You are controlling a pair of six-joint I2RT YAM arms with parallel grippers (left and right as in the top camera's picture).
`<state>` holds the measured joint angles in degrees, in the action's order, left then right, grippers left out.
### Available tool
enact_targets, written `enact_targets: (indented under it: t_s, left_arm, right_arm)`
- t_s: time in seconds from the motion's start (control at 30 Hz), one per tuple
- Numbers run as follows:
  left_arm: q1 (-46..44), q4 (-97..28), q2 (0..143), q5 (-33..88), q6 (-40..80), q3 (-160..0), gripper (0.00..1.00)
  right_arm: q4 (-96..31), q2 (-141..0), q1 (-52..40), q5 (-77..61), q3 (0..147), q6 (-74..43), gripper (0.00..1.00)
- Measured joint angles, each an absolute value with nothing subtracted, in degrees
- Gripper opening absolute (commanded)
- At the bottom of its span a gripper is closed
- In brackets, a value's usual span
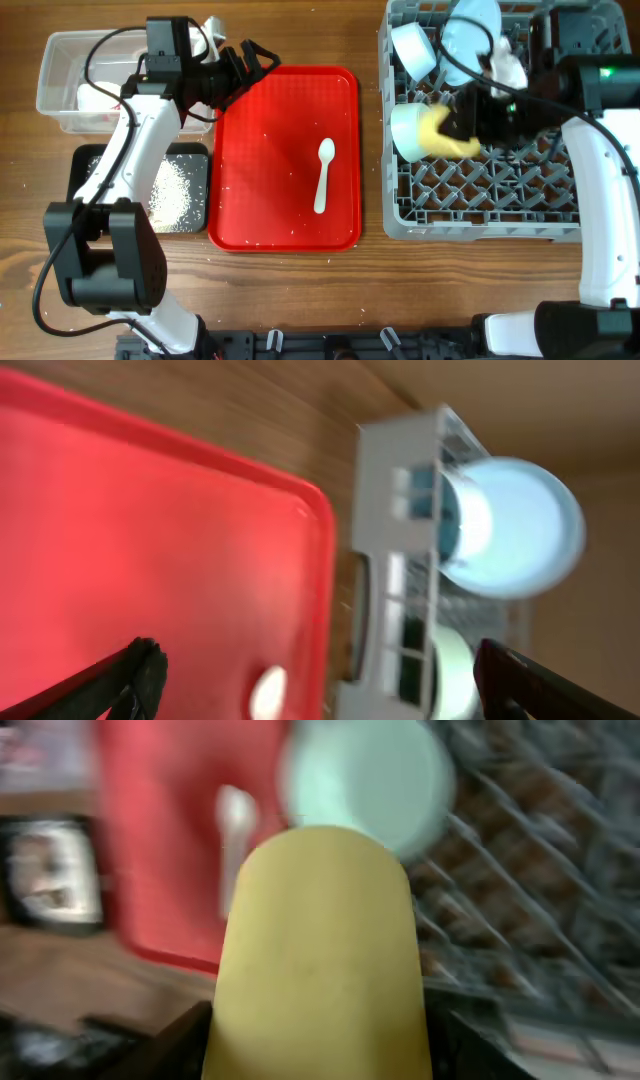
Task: Sort waste into correct bins and load items into the dishwasher rack
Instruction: 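Place the yellow cup into the rack with the right gripper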
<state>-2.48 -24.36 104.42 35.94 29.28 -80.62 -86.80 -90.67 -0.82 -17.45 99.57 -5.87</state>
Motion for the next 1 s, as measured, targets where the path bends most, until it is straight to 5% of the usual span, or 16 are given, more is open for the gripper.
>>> enact_targets:
  t_s: [0.43, 0.5, 0.67, 1.0]
  left_arm:
    - [-2.5, -24.4, 104.4, 29.8, 29.3, -80.6, 1.00]
    - [-2.5, -24.4, 104.4, 29.8, 29.3, -80.6, 1.00]
    - [-2.5, -24.4, 104.4, 29.8, 29.3, -80.6, 1.00]
    - [-2.5, -24.4, 104.4, 29.8, 29.3, -80.6, 1.00]
  right_arm:
    - [-79.2, -90.8, -0.8, -4.9, 81.4, -9.5, 0.53]
    - [-78.2, -91.2, -0.8, -4.9, 79.0, -9.5, 0.75]
    - [-77.0, -92.8, -0.8, -4.9, 76.8, -10.3, 0.96]
    - [-79.4, -92.8, -2.0, -8.2, 90.0, -9.8, 0.85]
